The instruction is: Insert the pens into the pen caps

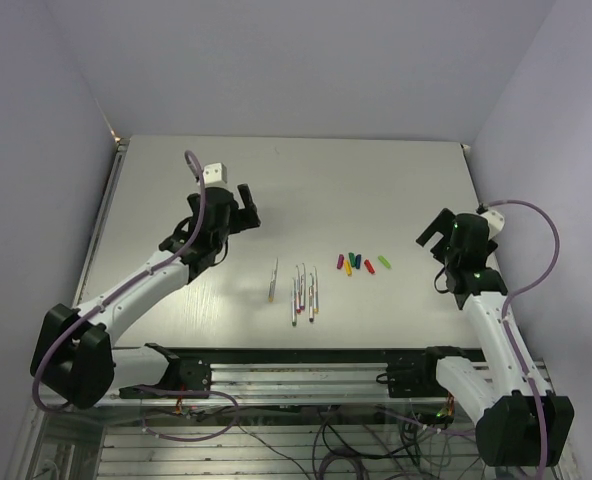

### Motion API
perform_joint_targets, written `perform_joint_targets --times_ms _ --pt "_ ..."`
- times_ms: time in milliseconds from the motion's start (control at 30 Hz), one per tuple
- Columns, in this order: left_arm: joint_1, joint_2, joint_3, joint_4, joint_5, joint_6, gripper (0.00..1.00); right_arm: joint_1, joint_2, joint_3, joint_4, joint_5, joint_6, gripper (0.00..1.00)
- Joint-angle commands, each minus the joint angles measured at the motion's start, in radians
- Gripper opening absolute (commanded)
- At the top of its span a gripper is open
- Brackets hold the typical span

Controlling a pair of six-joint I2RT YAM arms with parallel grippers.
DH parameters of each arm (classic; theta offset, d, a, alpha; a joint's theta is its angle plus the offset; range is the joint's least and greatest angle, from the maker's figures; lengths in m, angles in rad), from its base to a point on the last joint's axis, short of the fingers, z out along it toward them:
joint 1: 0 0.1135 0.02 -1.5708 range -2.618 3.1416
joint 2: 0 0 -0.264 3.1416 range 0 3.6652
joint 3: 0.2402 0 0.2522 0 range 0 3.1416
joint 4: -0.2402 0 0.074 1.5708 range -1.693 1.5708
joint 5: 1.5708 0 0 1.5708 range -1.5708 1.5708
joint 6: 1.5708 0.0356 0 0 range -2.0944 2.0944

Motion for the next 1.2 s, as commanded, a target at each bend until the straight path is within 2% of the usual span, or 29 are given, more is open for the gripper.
perform_joint_targets --times_ms 0,200,400,533,567,700,800,900,967,1000,1167 --pt "0.004 0.005 -0.008 0.004 0.153 0.035 0.99 0.004 0.04 0.015 0.042 -0.053 -0.052 1.0" --pt "-0.029 -0.01 -0.04 0.05 0.223 0.089 0.99 0.004 0.087 0.047 0.045 -0.125 -0.055 1.0" --pt "-0.165 -0.028 -0.011 -0.048 0.078 0.168 0.99 0.004 0.074 0.034 0.074 -0.165 0.004 1.0" --pt "-0.194 -0.032 -0.04 -0.063 0.103 0.094 0.99 -0.002 0.092 0.084 -0.035 -0.082 0.216 1.0" --pt "-0.194 -0.042 -0.061 -0.04 0.132 0.075 0.99 -0.006 0.097 0.09 -0.039 -0.069 0.232 0.94" --pt "-0.194 -0.056 -0.117 0.022 0.191 -0.001 0.99 -0.013 0.074 0.074 0.045 -0.139 0.174 0.89" --pt "-0.194 -0.035 -0.11 0.004 0.209 -0.019 0.99 -0.012 0.036 0.061 0.054 -0.091 0.203 0.89" --pt "-0.194 -0.014 -0.095 -0.043 0.202 -0.055 0.99 -0.009 -0.012 0.036 0.076 -0.052 0.165 0.9" --pt "-0.194 -0.005 -0.09 -0.08 0.188 -0.092 0.95 -0.008 -0.041 0.028 0.07 -0.024 0.139 0.9" --pt "-0.194 -0.002 -0.089 -0.093 0.18 -0.109 0.94 -0.006 -0.052 0.027 0.059 -0.009 0.133 0.88" --pt "-0.194 0.005 -0.099 -0.128 0.174 -0.173 0.94 -0.002 -0.096 0.01 0.088 -0.044 0.051 0.69"
